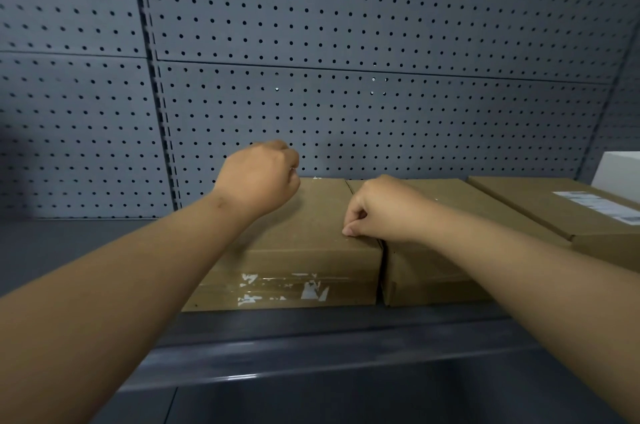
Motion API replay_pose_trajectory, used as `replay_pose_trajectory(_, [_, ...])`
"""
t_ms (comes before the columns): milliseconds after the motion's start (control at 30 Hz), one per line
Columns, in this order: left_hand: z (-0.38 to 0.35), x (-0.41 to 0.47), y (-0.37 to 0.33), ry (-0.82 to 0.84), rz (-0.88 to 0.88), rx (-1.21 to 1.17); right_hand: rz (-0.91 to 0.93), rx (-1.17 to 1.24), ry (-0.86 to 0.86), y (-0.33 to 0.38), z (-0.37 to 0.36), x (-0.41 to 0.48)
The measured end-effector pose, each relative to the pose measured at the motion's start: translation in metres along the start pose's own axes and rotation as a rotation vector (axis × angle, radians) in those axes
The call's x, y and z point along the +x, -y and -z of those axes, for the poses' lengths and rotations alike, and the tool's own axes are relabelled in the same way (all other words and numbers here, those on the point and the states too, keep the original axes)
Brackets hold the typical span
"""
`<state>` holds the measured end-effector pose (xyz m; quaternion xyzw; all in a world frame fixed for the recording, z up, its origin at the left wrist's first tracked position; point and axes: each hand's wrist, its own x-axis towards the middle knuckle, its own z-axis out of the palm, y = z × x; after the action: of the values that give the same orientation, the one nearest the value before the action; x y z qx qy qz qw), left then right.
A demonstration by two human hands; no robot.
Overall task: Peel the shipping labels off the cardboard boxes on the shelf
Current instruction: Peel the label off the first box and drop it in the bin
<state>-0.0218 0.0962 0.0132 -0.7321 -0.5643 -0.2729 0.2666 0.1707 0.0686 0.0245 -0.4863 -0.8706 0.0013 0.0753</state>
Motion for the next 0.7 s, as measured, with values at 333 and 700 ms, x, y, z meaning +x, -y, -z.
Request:
replay_pose_trajectory(333, [-0.001, -0.004, 0.007, 0.013, 0.026, 0.001, 0.026, -0.13, 0.048, 0.006, -0.002, 0.001])
replay_pose_trajectory(700, [0.0, -0.005, 0.011, -0.01, 0.023, -0.002, -0.011, -0.073, 0.068, 0.004, 0.001, 0.0])
